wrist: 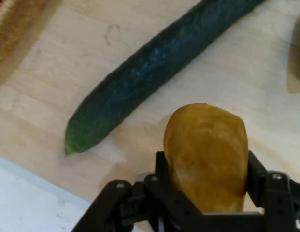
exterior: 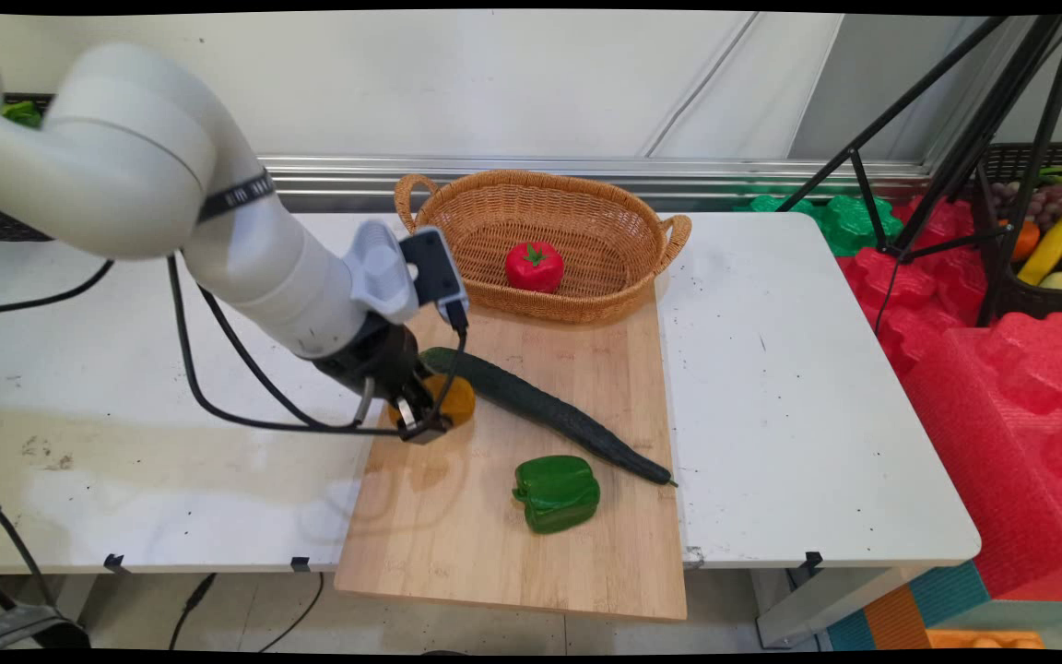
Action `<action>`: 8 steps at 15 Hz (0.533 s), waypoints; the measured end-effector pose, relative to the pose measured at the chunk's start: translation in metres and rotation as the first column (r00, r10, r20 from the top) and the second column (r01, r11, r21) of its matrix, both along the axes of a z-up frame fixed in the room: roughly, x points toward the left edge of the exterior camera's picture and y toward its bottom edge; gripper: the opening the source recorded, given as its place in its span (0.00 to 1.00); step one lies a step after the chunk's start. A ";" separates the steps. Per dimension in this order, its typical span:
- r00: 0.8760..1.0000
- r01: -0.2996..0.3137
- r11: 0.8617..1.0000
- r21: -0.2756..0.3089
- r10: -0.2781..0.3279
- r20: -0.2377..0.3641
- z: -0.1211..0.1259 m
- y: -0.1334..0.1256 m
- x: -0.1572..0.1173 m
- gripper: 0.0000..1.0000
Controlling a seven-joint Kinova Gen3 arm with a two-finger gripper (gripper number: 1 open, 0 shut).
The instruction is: Place the picked object on the cutting board
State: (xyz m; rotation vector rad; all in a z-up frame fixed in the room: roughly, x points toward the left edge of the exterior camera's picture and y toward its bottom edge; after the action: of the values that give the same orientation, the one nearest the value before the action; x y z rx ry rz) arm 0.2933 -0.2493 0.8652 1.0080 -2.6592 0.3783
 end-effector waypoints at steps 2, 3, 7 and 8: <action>1.000 0.015 1.000 0.007 -0.015 0.004 -0.011 0.000 -0.004 0.00; 1.000 0.022 1.000 0.011 -0.022 0.005 -0.016 0.000 -0.005 0.00; 0.999 0.044 0.999 0.017 -0.044 0.007 -0.030 0.000 -0.009 1.00; 0.999 0.051 0.999 0.018 -0.051 0.007 -0.032 0.000 -0.010 1.00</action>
State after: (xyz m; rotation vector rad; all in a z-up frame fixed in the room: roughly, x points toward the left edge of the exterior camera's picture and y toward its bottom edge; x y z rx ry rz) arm 0.2834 -0.2491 0.8329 0.9439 -2.6936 0.3495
